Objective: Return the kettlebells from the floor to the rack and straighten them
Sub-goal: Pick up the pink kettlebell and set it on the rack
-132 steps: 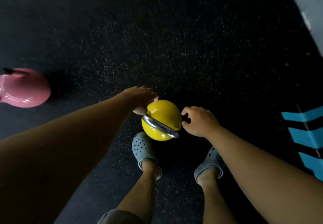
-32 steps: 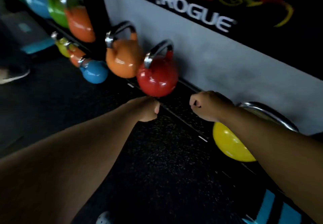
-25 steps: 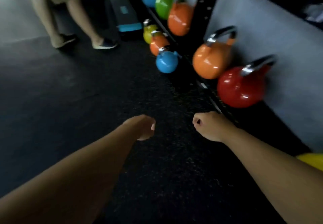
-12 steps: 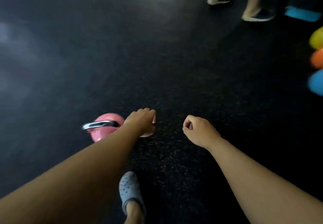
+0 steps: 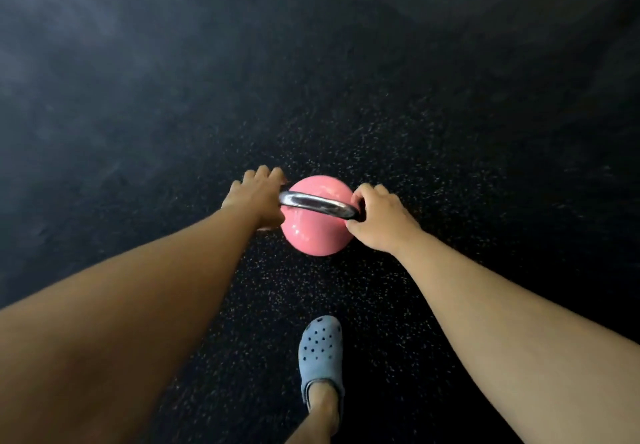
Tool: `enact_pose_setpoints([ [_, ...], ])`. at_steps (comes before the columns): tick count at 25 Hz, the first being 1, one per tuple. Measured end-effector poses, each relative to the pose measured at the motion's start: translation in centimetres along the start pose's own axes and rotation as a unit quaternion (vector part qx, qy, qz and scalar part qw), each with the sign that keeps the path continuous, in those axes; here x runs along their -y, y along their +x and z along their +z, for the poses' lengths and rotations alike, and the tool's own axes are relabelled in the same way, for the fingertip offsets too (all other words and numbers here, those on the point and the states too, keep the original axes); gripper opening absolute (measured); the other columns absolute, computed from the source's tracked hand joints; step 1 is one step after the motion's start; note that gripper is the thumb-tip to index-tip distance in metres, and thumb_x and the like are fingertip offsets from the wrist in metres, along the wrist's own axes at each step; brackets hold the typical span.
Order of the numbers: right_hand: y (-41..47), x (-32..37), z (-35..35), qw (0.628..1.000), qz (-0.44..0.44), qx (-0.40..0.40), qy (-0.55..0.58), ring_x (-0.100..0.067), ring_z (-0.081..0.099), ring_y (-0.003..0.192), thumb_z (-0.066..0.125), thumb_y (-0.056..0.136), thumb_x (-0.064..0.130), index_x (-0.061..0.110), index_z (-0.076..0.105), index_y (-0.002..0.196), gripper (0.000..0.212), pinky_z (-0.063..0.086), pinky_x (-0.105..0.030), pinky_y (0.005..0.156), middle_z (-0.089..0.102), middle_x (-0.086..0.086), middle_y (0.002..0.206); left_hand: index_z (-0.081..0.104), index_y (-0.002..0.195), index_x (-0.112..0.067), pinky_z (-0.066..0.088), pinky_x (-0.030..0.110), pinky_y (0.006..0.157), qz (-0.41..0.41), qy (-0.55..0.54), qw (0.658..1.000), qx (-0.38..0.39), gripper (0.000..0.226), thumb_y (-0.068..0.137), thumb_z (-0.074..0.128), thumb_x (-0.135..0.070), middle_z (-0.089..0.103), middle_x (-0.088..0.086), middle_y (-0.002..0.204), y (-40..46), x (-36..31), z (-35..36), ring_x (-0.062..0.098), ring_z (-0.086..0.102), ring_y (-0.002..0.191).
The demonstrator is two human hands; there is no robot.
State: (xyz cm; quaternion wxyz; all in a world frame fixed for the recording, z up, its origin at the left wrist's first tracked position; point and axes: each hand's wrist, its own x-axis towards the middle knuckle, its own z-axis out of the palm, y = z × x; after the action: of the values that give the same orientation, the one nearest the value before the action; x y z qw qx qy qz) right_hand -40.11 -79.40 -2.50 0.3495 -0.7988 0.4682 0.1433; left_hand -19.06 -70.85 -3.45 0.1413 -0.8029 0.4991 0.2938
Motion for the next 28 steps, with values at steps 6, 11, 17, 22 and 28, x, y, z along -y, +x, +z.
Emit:
enact_pose_setpoints([
  [6, 6.8, 0.0, 7.0, 1.0, 0.01, 0.012, -0.026, -0.029, 0.049, 0.11, 0.064, 0.087, 0.041, 0.021, 0.055, 0.124, 0.043, 0.045, -0.044, 0.094, 0.055, -0.007, 0.12, 0.057, 0.115, -0.021, 0.047, 0.043, 0.088, 0.114, -0.007, 0.993, 0.029, 0.04, 0.081, 0.072, -0.036, 0.059, 0.004, 0.115, 6.4, 0.7, 4.2, 0.026, 0.054, 0.106],
  [11, 5.1, -1.8, 7.4, 0.997, -0.002, 0.069, -0.023, -0.024, 0.057, 0.081, 0.07, 0.084, 0.026, 0.012, 0.066, 0.1, 0.021, 0.043, -0.031, 0.069, 0.064, -0.008, 0.094, 0.066, 0.09, -0.023, 0.047, 0.031, 0.065, 0.189, 0.003, 0.978, 0.089, 0.009, 0.081, 0.071, -0.022, 0.066, -0.001, 0.079, 4.8, -0.9, 5.2, 0.018, 0.061, 0.073],
  [17, -3.4, -7.3, 4.2, 0.998, 0.015, -0.003, 0.059, -0.022, 0.058, 0.072, 0.072, 0.074, 0.031, 0.013, 0.063, 0.078, 0.02, 0.043, -0.026, 0.062, 0.056, 0.0, 0.071, 0.069, 0.081, -0.022, 0.041, 0.026, 0.052, 0.252, 0.021, 0.964, 0.086, 0.01, 0.072, 0.068, -0.027, 0.065, -0.001, 0.069, 0.0, -9.7, 3.3, 0.019, 0.061, 0.064],
  [22, -14.8, -16.1, 0.1, 0.977, 0.139, -0.091, 0.134, -0.022, 0.06, 0.065, 0.073, 0.066, 0.03, 0.016, 0.06, 0.061, 0.019, 0.038, -0.024, 0.059, 0.056, -0.002, 0.06, 0.071, 0.088, -0.025, 0.052, 0.031, 0.061, 0.362, 0.093, 0.925, 0.07, 0.02, 0.073, 0.065, -0.036, 0.066, -0.003, 0.073, -5.5, -23.7, 2.4, 0.02, 0.063, 0.069],
  [28, -31.8, -28.3, -6.0, 0.93, 0.252, -0.222, 0.148, -0.025, 0.067, 0.069, 0.068, 0.067, 0.027, 0.013, 0.071, 0.072, 0.015, 0.055, -0.029, 0.061, 0.069, -0.003, 0.07, 0.07, 0.083, -0.024, 0.042, 0.03, 0.057, 0.499, 0.164, 0.851, 0.024, 0.017, 0.076, 0.063, -0.038, 0.062, 0.0, 0.071, -16.1, -43.8, 2.0, 0.021, 0.057, 0.064],
])
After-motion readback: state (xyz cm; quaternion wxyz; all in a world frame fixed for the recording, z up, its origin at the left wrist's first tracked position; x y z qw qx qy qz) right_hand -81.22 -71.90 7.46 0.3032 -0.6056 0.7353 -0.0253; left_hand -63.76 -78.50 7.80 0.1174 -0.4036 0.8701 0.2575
